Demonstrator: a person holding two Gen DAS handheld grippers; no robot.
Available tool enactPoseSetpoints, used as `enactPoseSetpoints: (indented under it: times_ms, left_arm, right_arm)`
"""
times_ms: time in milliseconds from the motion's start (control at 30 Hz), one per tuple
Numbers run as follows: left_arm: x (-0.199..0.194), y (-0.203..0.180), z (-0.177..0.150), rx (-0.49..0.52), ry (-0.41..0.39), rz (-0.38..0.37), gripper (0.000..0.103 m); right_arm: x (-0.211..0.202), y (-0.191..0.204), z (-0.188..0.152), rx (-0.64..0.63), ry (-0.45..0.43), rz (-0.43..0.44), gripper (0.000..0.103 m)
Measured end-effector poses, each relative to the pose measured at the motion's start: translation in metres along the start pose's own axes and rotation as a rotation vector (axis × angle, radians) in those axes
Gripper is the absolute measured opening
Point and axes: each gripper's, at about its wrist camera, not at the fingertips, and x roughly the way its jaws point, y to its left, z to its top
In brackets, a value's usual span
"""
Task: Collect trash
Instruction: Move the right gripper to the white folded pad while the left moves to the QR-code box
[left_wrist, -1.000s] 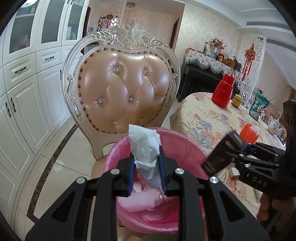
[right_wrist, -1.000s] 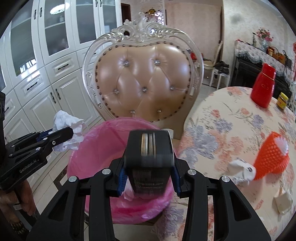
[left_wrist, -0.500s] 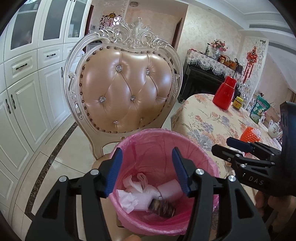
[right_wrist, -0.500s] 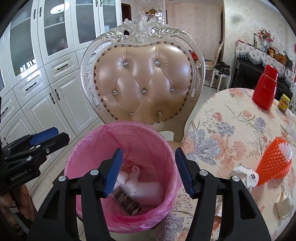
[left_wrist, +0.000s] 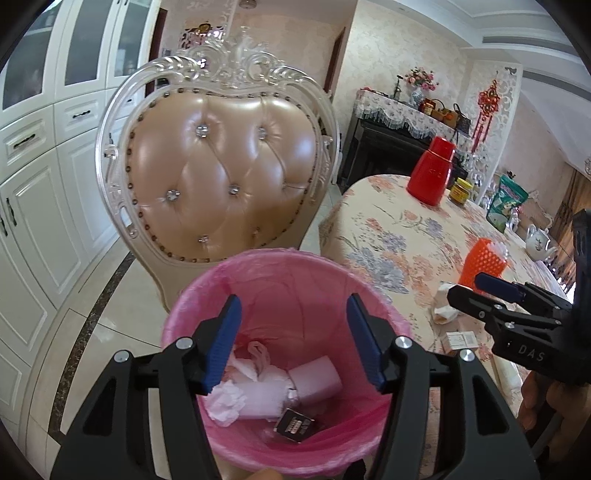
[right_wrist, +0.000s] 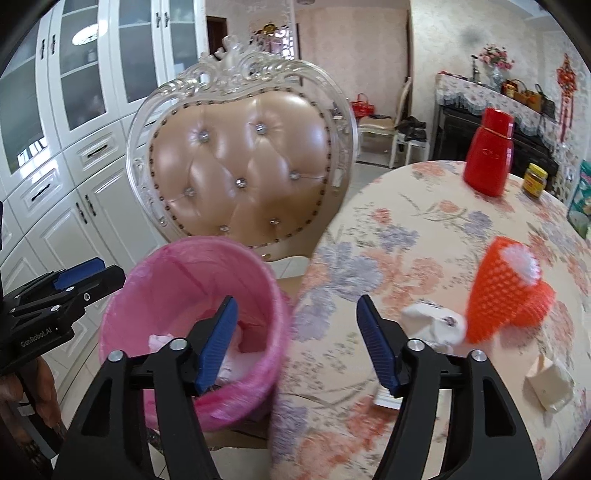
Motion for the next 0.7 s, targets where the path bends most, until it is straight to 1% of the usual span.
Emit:
enactPoseSetpoints:
  times_ms: [100,200,500,600,700]
  left_arm:
    - [0.002,-0.010,0.000,0.013,0.002,-0.010,0.058]
    - [0.003,-0.020,0.000,0.023,0.002,-0.020,0.060]
    - [0.008,-0.048,-0.002,0.056,0.011,-0.054,0.060]
    - [0.011,-0.059,-0.003,0.068,0.014,-0.067,0.060]
    - [0.012,-0.068,-0.005,0.081,0.018,-0.080,0.060]
  right_arm:
    - [-0.007,-0.014,-0.005,0.021,-0.005,-0.018,0.065]
    - [-0.013,-0.029,-0.012,0.041,-0.003,-0.038,0.065]
    - [-0.024,-0.063,-0.033,0.093,0.011,-0.084,0.066]
    - [-0.028,-0.075,-0.041,0.115,0.014,-0.102,0.069]
    - [-0.032,-0.086,-0.049,0.131,0.019,-0.117,0.070]
